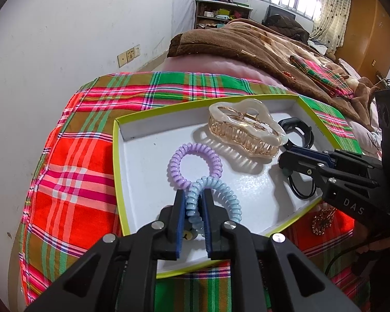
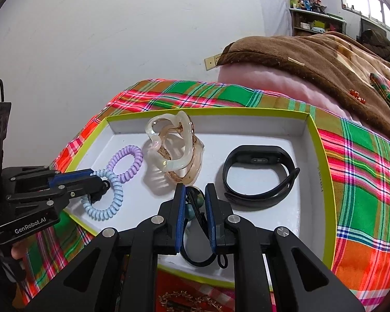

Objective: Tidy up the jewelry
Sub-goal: 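Drop the blue coil from the left gripper while the right releases the black tie, then move both open grippers back to the beaded bracelet and gold clip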

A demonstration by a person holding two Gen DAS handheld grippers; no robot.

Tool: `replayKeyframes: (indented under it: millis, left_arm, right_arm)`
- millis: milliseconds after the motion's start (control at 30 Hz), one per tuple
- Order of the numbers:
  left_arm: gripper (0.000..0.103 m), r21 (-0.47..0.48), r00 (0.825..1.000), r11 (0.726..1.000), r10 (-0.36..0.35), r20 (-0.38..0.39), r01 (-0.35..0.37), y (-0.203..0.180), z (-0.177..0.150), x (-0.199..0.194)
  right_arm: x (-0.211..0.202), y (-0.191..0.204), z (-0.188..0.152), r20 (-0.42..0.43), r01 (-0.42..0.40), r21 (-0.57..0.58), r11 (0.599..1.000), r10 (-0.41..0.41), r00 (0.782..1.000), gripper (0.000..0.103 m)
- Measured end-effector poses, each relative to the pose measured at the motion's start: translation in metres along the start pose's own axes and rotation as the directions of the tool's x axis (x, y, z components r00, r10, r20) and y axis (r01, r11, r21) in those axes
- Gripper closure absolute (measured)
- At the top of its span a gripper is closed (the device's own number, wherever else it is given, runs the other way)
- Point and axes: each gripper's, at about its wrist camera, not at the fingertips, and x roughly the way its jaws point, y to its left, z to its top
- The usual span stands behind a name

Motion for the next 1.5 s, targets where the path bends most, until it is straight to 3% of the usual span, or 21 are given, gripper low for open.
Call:
replayKeyframes:
  millis: [333, 467, 600, 667, 800, 933, 1267, 1500]
  left_arm:
    - [0.078, -0.006, 1.0, 1.0, -0.005, 0.0, 0.005, -0.002, 0.0, -0.002]
    - [0.071, -0.008, 1.0, 1.0, -0.015, 0.008, 0.015, -0.003, 0.0, -0.005]
    - [0.07, -0.008, 1.0, 1.0, -0.021, 0.014, 0.021, -0.004, 0.0, -0.008]
    - [0.064, -0.012, 0.999, 1.0, -0.025, 0.021, 0.026, -0.003, 0.0, -0.011]
    - [0.059, -0.012, 0.999, 0.999, -0.033, 0.037, 0.034, -0.005, -0.002, -0.019]
    - [0.052, -0.013, 0.998, 0.999, -0.038, 0.057, 0.039, -0.006, -0.005, -0.028]
    - [0.05, -0.035, 0.989, 0.996, -0.077, 0.123, 0.082, -0.001, -0.024, -0.061]
    - [0.049, -0.064, 0.986, 0.991, -0.107, 0.124, 0.116, 0.004, -0.05, -0.068]
  right_arm:
    - [-0.002, 0.002, 0.0, 0.004, -0.005, -0.005, 1.0, 0.005, 1.0, 0.084]
    - [-0.004, 0.004, 0.0, 0.007, -0.008, -0.013, 1.0, 0.008, 1.0, 0.074]
    - [-0.008, 0.006, 0.001, 0.015, -0.008, -0.014, 1.0, 0.009, 1.0, 0.072]
    - [-0.01, 0.008, 0.001, 0.018, -0.009, -0.018, 1.0, 0.009, 1.0, 0.071]
    - [-0.017, 0.011, 0.0, 0.032, -0.001, -0.022, 1.0, 0.002, 0.999, 0.061]
    - [-0.028, 0.012, -0.003, 0.052, 0.009, -0.018, 1.0, -0.008, 0.999, 0.06]
    - [-0.072, 0.009, -0.021, 0.125, 0.037, 0.026, 0.999, -0.04, 0.991, 0.06]
    - [-0.084, -0.003, -0.053, 0.094, 0.077, 0.102, 0.992, -0.086, 0.992, 0.06]
